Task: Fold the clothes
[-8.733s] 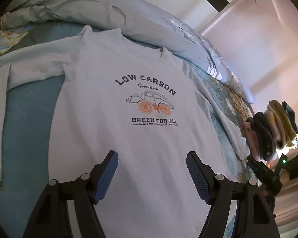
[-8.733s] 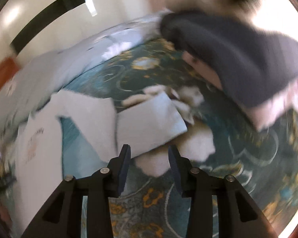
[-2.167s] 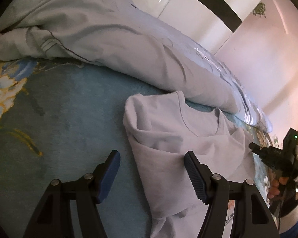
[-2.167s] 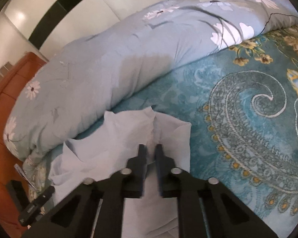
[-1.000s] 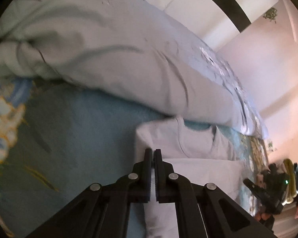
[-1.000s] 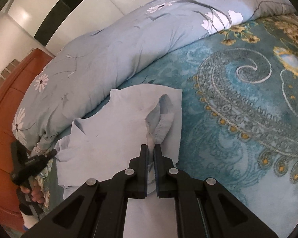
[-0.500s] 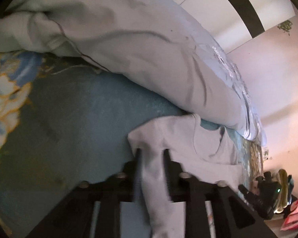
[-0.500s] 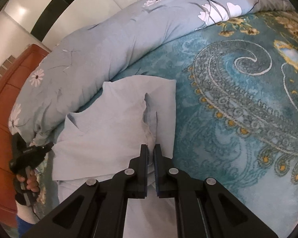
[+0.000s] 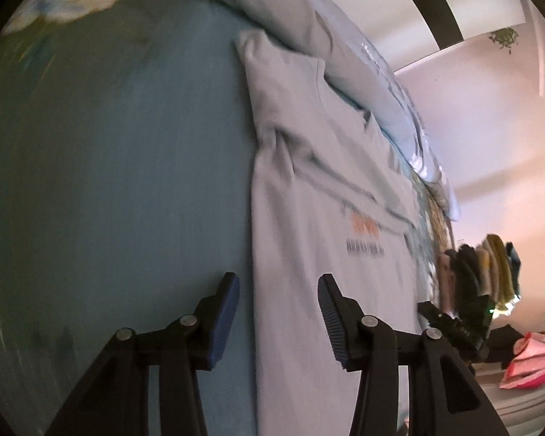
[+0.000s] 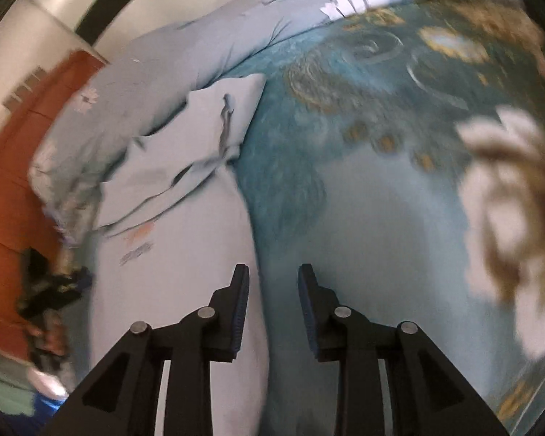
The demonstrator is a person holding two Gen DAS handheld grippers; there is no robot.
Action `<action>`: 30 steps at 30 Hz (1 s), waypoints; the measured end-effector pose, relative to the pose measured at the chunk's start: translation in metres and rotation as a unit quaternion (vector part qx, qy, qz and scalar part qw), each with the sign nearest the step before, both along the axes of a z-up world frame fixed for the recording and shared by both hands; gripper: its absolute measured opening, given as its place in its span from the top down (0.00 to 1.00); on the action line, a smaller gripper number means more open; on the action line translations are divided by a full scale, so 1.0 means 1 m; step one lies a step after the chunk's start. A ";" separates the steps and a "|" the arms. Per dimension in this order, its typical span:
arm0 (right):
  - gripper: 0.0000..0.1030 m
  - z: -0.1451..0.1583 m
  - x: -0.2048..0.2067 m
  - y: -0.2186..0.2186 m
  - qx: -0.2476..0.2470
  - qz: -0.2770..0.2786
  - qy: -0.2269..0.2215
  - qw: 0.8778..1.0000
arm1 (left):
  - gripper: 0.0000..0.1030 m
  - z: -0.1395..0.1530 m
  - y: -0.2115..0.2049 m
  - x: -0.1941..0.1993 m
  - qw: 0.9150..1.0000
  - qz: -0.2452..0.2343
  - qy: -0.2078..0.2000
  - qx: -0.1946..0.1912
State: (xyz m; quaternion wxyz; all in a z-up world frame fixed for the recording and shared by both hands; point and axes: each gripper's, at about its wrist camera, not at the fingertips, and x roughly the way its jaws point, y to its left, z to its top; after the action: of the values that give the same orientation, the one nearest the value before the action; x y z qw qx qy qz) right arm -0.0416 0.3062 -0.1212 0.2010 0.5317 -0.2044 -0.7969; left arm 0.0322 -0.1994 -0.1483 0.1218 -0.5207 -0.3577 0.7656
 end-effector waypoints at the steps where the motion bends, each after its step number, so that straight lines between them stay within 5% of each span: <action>1: 0.72 -0.001 0.008 0.004 -0.013 0.002 -0.006 1.000 | 0.52 0.000 0.001 0.010 1.000 0.002 -0.005 0.010; 5: 0.71 -0.007 0.041 0.005 -0.071 0.037 -0.012 0.997 | 0.52 -0.011 0.026 0.045 0.998 -0.002 -0.024 0.061; 16: 0.71 0.012 0.113 -0.004 -0.163 0.136 0.040 0.976 | 0.50 -0.005 0.062 0.126 0.994 -0.035 -0.037 0.097; 22: 0.71 0.025 0.143 0.016 -0.191 0.121 0.074 0.971 | 0.49 -0.003 0.083 0.153 0.991 -0.054 -0.047 0.112; 30: 0.71 -0.006 0.121 0.040 -0.184 0.062 0.033 0.980 | 0.49 -0.002 0.071 0.162 0.992 -0.023 -0.038 0.116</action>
State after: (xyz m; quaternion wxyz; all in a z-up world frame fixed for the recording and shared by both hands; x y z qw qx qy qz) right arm 0.0790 0.3461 -0.1274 0.3515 0.4704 -0.3070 -0.7490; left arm 0.1938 -0.1281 -0.1500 0.1848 -0.5401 -0.4362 0.6955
